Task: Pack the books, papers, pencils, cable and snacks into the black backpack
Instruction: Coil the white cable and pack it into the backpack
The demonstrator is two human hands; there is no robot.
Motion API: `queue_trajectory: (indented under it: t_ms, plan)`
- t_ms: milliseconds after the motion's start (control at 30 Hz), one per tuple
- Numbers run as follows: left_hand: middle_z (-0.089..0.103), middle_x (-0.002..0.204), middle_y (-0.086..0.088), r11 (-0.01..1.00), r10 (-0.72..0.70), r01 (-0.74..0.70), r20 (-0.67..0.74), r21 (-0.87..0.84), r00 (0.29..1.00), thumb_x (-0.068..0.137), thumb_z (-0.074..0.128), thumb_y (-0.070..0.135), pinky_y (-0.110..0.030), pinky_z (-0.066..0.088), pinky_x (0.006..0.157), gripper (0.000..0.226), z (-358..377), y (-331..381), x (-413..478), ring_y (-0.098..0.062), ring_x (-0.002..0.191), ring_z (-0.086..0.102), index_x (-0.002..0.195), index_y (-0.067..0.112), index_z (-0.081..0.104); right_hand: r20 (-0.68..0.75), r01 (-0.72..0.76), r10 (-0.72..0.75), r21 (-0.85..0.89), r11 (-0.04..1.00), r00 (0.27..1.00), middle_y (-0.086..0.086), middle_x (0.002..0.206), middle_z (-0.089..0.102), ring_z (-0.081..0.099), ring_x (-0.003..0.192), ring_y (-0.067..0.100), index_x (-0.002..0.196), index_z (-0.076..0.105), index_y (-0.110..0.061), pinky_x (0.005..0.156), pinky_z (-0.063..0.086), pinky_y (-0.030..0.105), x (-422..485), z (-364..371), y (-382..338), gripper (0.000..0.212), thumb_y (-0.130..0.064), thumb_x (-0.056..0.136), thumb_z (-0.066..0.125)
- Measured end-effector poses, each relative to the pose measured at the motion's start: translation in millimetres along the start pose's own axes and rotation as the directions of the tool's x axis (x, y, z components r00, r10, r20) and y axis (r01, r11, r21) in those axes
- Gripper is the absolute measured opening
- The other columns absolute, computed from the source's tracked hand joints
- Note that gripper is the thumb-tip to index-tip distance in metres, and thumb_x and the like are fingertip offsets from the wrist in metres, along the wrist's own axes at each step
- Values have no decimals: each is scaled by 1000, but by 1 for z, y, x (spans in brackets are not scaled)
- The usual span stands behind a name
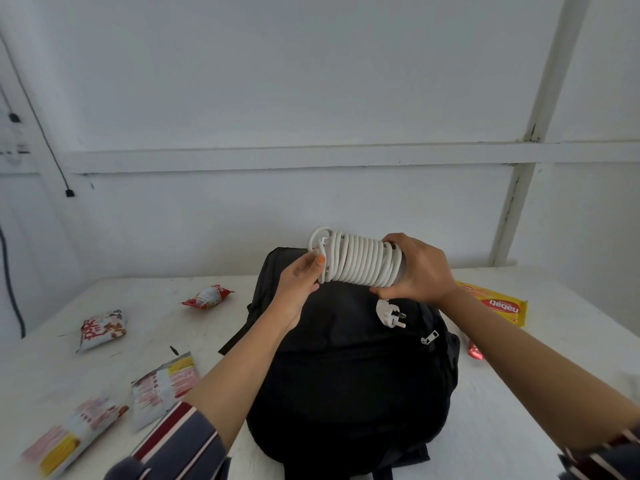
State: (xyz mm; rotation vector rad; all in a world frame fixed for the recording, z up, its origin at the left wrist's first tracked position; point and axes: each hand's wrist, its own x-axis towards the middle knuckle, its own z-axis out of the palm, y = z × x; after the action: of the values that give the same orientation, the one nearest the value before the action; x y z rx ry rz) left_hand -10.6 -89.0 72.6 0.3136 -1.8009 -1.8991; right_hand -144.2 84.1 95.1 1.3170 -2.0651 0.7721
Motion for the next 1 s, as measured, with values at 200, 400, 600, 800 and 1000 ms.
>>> queue_trajectory:
  t_ms: [200, 400, 600, 800, 1000]
  plan:
    - [59, 122, 1, 999, -36, 35, 94, 17, 995, 75, 59, 42, -40, 38, 102, 39, 1, 7, 6, -14, 118, 51, 111, 26, 58, -21, 43, -43, -27, 999, 999, -2, 83, 67, 64, 69, 18, 105, 59, -8, 54, 46, 24, 1, 4, 0, 78, -62, 48, 61]
    - [57, 122, 1, 993, -119, 119, 141, 11, 983, 76, 62, 36, -46, 35, 105, 42, 0, 9, 6, -17, 121, 48, 115, 22, 55, 14, 72, -72, -65, 995, 997, 0, 80, 67, 64, 63, 21, 103, 59, -7, 47, 49, 27, 0, 4, 3, 77, -62, 49, 60]
    - [48, 135, 4, 984, -163, 176, 243, -32, 956, 68, 60, 50, -53, 32, 103, 57, 6, 8, 3, -16, 126, 44, 121, 33, 47, 12, 37, -36, -76, 996, 999, -1, 78, 67, 64, 61, 20, 101, 60, -7, 46, 45, 24, 0, 4, -1, 76, -62, 49, 59]
    - [48, 134, 5, 986, -141, 161, 283, -49, 949, 75, 67, 50, -46, 36, 101, 54, 0, 2, 6, -14, 125, 44, 121, 33, 46, 69, 28, -21, -94, 995, 997, -1, 85, 68, 65, 67, 21, 106, 60, -8, 53, 49, 26, -1, 1, 0, 79, -63, 49, 59]
    - [51, 129, -5, 994, -35, 48, 127, -100, 991, 70, 66, 33, -37, 48, 90, 63, 6, -2, 2, -22, 125, 48, 127, 21, 43, 112, 21, -10, -97, 995, 994, -2, 86, 68, 65, 71, 21, 106, 60, -9, 55, 45, 24, 4, 2, -8, 81, -62, 45, 56]
